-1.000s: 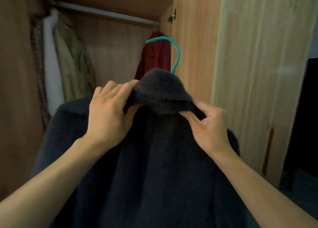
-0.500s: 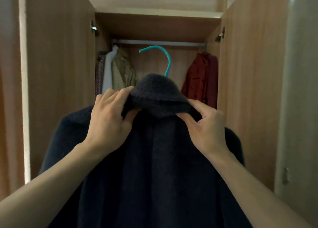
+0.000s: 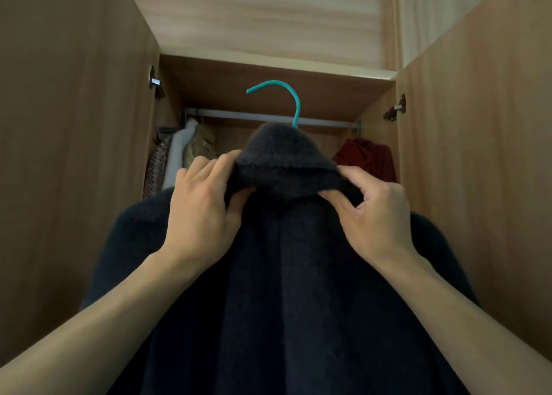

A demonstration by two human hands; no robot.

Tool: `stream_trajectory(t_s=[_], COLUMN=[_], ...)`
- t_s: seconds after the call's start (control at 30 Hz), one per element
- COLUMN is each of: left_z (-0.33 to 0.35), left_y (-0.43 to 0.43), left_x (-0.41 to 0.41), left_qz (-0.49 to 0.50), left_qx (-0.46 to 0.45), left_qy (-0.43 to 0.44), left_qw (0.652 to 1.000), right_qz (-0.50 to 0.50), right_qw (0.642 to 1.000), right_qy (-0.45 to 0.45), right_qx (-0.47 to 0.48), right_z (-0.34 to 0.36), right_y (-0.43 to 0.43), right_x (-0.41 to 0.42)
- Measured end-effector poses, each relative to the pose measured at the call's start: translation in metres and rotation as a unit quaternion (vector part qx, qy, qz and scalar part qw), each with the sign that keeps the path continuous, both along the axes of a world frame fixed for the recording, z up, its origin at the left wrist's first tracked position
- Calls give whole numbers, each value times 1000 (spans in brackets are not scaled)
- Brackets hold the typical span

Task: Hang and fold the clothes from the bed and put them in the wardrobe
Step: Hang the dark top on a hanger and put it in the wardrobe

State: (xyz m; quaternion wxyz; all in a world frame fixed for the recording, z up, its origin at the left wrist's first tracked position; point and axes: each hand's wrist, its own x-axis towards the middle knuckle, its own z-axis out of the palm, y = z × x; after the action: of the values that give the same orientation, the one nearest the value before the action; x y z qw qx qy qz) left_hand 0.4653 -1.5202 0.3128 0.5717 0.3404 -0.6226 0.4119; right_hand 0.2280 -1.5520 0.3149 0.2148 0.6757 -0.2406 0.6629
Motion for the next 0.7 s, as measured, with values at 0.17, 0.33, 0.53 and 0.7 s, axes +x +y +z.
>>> stream_trajectory(t_s=[0.17, 0.33, 0.53, 0.7], left_z=[40, 78, 113, 144], left_y=[-53, -114, -188, -249], left_x=[13, 16, 5, -6], left_qz=[4, 23, 66, 83], left_qx=[-17, -43, -100, -122], left_qy=[-21, -49, -49, -39], left_qw=[1000, 998, 992, 988], right_qz=[-57, -78, -71, -57], right_qw=[998, 996, 991, 988], right_qy=[-27, -39, -78, -78], right_qx=[-17, -19, -86, -119], right_z=[30, 59, 84, 120], right_y=[-50, -106, -183, -255], right_x=[11, 15, 15, 9])
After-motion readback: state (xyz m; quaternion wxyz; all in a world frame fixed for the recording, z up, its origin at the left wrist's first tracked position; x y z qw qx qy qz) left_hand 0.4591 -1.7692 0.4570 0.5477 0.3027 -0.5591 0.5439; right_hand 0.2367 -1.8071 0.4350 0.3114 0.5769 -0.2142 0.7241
